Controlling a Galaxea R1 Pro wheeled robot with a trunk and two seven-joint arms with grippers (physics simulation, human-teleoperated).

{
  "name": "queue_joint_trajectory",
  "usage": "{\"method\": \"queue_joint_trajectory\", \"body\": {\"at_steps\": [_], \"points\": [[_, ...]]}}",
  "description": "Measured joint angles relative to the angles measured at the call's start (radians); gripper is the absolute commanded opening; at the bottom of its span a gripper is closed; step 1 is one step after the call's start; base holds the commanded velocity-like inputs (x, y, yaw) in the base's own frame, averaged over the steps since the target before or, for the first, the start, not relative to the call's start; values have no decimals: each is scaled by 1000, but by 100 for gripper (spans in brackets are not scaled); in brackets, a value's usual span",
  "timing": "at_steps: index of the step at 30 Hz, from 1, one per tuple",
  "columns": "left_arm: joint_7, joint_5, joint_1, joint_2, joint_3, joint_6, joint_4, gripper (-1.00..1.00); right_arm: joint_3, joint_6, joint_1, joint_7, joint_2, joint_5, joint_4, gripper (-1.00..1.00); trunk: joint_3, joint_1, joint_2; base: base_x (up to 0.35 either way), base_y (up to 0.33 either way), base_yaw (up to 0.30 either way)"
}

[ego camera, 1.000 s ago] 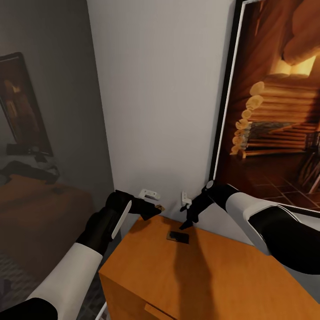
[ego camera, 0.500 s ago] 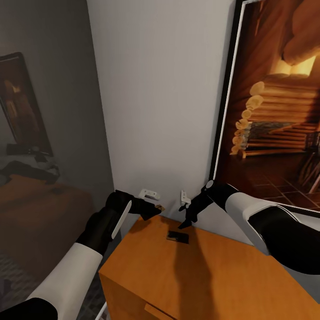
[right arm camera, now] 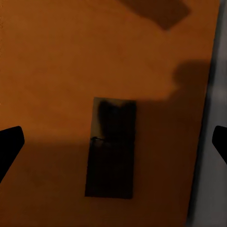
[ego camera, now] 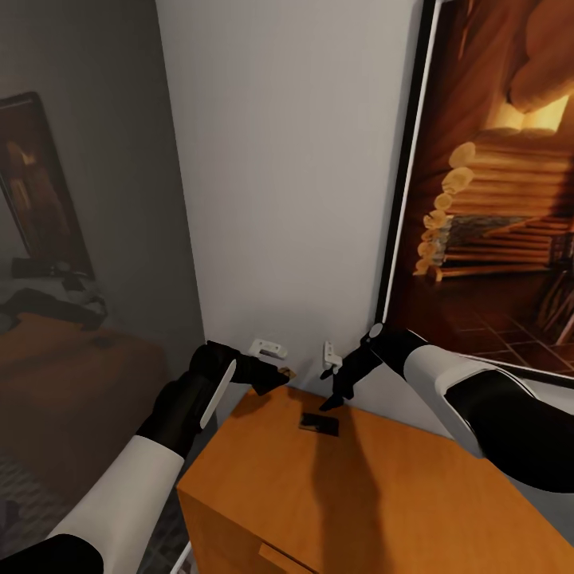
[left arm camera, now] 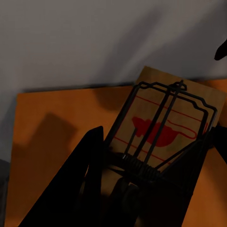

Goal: Take the four mousetraps from the cabinet in the bathroom and place them on the bathroom floor. Make sure all four end up on the same floor surface, and ensure that at least two of them are either under or directly next to the same bathroom sink.

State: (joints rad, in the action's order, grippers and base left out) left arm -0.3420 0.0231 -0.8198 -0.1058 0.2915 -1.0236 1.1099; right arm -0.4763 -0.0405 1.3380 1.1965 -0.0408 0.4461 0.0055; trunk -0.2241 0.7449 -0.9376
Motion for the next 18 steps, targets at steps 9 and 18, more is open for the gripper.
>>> {"method": "queue_joint_trajectory", "body": {"at_steps": [9, 18], "points": [[0, 0, 0, 0, 0, 0, 0, -100, 1, 0, 0, 0, 0, 0, 0, 100, -28, 35, -63, 0, 0, 0], [0, 0, 0, 0, 0, 0, 0, -100, 1, 0, 0, 0, 0, 0, 0, 100, -57, 69, -126, 0, 0, 0]]}}
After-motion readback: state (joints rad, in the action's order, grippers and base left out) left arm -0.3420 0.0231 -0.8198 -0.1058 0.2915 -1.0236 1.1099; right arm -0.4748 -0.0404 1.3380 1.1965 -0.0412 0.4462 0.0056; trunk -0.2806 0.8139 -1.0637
